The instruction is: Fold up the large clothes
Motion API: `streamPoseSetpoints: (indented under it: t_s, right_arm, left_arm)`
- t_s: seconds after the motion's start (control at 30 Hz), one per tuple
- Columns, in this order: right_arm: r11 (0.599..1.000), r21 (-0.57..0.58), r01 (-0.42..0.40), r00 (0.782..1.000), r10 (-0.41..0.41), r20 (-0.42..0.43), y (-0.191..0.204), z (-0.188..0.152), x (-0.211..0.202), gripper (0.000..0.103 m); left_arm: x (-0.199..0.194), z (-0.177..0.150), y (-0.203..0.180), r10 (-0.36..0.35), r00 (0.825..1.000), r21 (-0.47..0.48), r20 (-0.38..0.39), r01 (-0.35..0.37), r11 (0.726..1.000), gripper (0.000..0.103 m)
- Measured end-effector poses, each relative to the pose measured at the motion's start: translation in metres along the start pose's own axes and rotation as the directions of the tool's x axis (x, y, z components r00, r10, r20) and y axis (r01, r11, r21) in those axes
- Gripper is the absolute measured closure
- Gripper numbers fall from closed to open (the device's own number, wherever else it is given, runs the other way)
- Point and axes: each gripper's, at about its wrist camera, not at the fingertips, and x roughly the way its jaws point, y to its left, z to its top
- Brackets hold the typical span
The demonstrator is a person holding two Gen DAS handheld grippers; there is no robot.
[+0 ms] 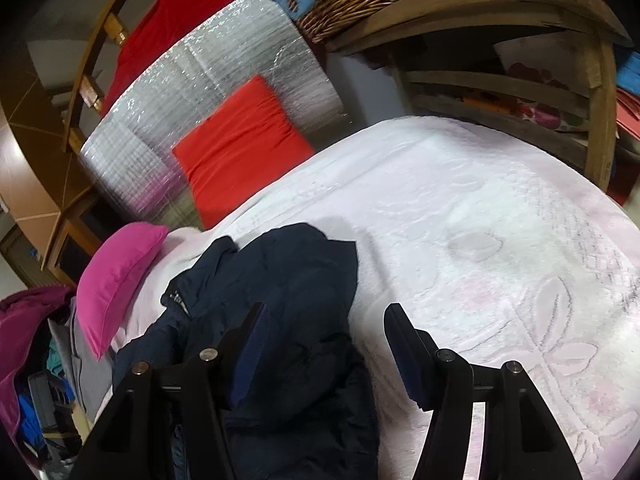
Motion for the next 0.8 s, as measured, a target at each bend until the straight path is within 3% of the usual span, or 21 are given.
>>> streamPoseSetpoints:
  t_s: [0.17, 0.23, 0.33, 0.43, 0.53, 0.6, 0.7, 0.8]
  right_arm:
    - [0.996, -0.07, -0.046, 0.998, 0.044, -0.035, 0.021, -0.01, 0.008, 0.039]
    - [0.988, -0.137, -0.068, 0.997, 0.062, -0.053, 0.038, -0.018, 0.01, 0.039]
    - [0.968, -0.231, -0.097, 0.994, 0.081, -0.076, 0.064, -0.033, 0.015, 0.037]
    - [0.936, -0.317, -0.154, 0.987, 0.129, -0.1, 0.093, -0.051, 0.018, 0.03]
    - [0.896, -0.392, -0.21, 0.977, 0.175, -0.125, 0.123, -0.071, 0.02, 0.025]
    - [0.862, -0.45, -0.232, 0.972, 0.188, -0.14, 0.142, -0.084, 0.023, 0.023]
    - [0.811, -0.527, -0.256, 0.966, 0.197, -0.166, 0.167, -0.106, 0.026, 0.023]
    - [0.783, -0.564, -0.262, 0.965, 0.2, -0.171, 0.183, -0.121, 0.031, 0.023]
  left_arm:
    - [-0.061, -0.012, 0.023, -0.004, 1.0, 0.001, 0.03, 0.004, 1.0, 0.03]
    - [-0.082, -0.013, 0.037, 0.031, 0.998, -0.013, 0.059, -0.03, 0.999, 0.028]
    - [-0.106, -0.015, 0.067, 0.148, 0.981, -0.087, 0.127, -0.138, 0.987, 0.026]
    - [-0.109, -0.018, 0.103, 0.32, 0.94, -0.212, 0.121, -0.29, 0.933, 0.026]
    - [-0.106, -0.026, 0.134, 0.41, 0.909, -0.317, 0.069, -0.37, 0.873, 0.026]
    - [-0.104, -0.029, 0.147, 0.395, 0.917, -0.374, 0.049, -0.35, 0.859, 0.026]
    - [-0.108, -0.033, 0.153, 0.333, 0.94, -0.415, 0.071, -0.275, 0.867, 0.026]
    - [-0.111, -0.035, 0.149, 0.344, 0.935, -0.403, 0.079, -0.286, 0.869, 0.026]
